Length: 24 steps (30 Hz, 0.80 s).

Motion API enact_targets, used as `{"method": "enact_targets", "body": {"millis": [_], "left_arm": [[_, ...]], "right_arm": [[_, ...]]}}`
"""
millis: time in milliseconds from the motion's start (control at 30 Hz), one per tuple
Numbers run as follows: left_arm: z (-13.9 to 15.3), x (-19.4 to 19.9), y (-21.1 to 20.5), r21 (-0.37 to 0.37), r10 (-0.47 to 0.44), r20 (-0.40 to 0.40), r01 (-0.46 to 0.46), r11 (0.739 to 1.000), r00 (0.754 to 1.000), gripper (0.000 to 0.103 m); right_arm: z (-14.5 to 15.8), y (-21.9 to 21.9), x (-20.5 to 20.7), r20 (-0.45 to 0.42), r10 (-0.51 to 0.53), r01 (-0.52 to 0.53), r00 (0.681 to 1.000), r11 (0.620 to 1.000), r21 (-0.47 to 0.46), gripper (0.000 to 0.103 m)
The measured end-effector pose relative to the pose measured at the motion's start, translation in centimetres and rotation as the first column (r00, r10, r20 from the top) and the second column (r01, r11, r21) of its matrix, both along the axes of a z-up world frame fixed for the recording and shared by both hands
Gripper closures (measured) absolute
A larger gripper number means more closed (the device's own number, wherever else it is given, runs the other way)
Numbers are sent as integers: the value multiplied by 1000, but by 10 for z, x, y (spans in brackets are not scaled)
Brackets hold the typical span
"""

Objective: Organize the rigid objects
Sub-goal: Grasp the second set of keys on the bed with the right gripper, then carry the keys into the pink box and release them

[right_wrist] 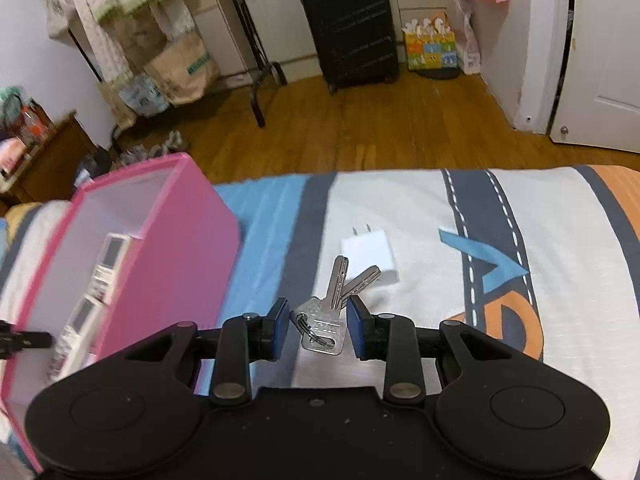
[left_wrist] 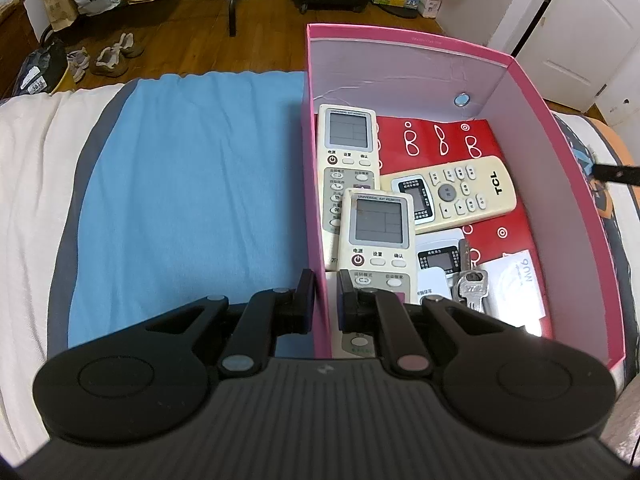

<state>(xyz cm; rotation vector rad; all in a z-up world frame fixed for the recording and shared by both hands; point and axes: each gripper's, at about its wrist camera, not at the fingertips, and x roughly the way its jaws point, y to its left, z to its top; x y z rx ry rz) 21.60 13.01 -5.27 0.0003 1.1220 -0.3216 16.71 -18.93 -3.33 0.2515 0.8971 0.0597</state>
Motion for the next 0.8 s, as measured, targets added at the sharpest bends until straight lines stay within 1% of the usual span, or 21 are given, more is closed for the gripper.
{"method": "enact_targets", "body": {"millis": [167,233,333,467,633,733,800], "left_arm": [[2,-3,-3,27,-14,10,13,1000,1000,94],[3,-3,-2,25,-11,16,10,1000,1000,94],[3,-3,-1,17,-4,15,4,1000,1000,94],[2,-2,0,11,9,12,-9,1000,1000,94],[2,-2,0,11,11,10,-11,1000,1000,94],[1,-1,0,12,11,9,-11,1000,1000,94],[1,-1,0,11,9,9,-9,1000,1000,94]], "right_arm": [[23,5,-11,71,23,-23,997,1000,-6,67],[30,5,-14,91,20,-21,996,1000,5,67],[37,4,-16,111,15,-21,994,998,56,67],[55,11,-24,163,39,-58,986,992,115,67],[72,36,-35,223,80,-119,972,979,168,67],[78,61,-39,245,139,-186,960,966,179,67],[80,80,-41,243,191,-237,951,955,176,67]]}}
